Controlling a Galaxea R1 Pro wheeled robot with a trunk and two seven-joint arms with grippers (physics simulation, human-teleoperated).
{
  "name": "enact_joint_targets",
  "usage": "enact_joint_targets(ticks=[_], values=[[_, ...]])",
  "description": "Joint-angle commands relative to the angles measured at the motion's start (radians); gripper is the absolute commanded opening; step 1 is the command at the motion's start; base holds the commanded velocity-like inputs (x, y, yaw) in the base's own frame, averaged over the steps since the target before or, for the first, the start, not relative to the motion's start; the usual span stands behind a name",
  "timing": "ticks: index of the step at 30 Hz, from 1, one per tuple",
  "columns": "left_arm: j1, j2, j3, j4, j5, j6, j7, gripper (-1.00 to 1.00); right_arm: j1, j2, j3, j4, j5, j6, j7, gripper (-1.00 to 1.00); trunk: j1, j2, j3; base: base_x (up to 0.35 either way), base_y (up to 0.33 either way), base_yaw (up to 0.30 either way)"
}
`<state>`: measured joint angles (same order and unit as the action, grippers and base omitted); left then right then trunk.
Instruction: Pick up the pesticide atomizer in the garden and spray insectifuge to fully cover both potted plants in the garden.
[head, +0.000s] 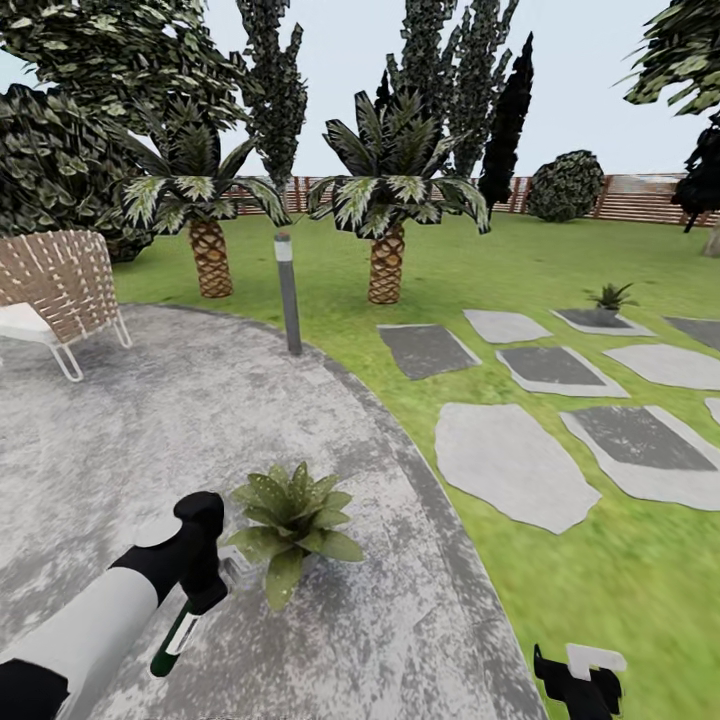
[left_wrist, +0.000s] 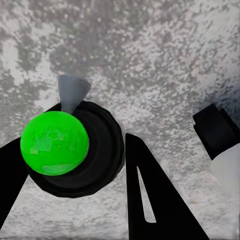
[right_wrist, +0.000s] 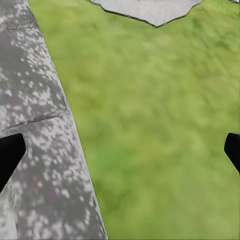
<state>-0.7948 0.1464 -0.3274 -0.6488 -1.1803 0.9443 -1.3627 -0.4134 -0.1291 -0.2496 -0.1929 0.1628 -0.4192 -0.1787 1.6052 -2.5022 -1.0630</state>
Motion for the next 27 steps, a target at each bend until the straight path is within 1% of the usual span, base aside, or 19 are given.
enact_joint_targets(ticks=[1,2,8,11,19,27], values=[[0.001,0.006,-0.004,-0.001,-0.007,0.008,-0.009,-1.00,-0.001,0.000,-0.005,0.001,0.011,-0.003,-0.004,1.00,0.000,0.000,-0.001,0.000,0.000,0.277],[0.001,0.008,-0.004,0.000,-0.004,0.008,-0.009,-1.00,-0.001,0.000,-0.005,0.001,0.011,-0.003,-0.004,1.00,0.000,0.000,-0.001,0.000,0.000,0.278],[0.002,-0.002,-0.005,-0.001,0.002,0.005,-0.004,-1.00,-0.001,0.000,-0.004,0.001,0.011,-0.003,-0.004,1.00,0.000,0.000,-0.001,0.000,0.000,0.271],[0.002,-0.002,-0.004,-0.002,0.003,0.005,-0.008,-1.00,-0.001,0.000,-0.005,0.001,0.011,-0.003,-0.004,1.00,0.000,0.000,-0.001,0.000,-0.034,0.102],[0.002,-0.001,-0.004,-0.002,0.004,0.005,-0.004,-1.00,-0.001,0.000,-0.004,0.002,0.011,-0.003,-0.004,1.00,0.000,0.000,-0.001,0.004,-0.249,0.025],[0.002,0.001,-0.004,0.000,0.004,0.005,-0.004,-1.00,-0.001,0.002,-0.003,0.001,0.011,-0.003,-0.004,1.00,0.000,0.000,-0.001,0.136,-0.256,0.234]])
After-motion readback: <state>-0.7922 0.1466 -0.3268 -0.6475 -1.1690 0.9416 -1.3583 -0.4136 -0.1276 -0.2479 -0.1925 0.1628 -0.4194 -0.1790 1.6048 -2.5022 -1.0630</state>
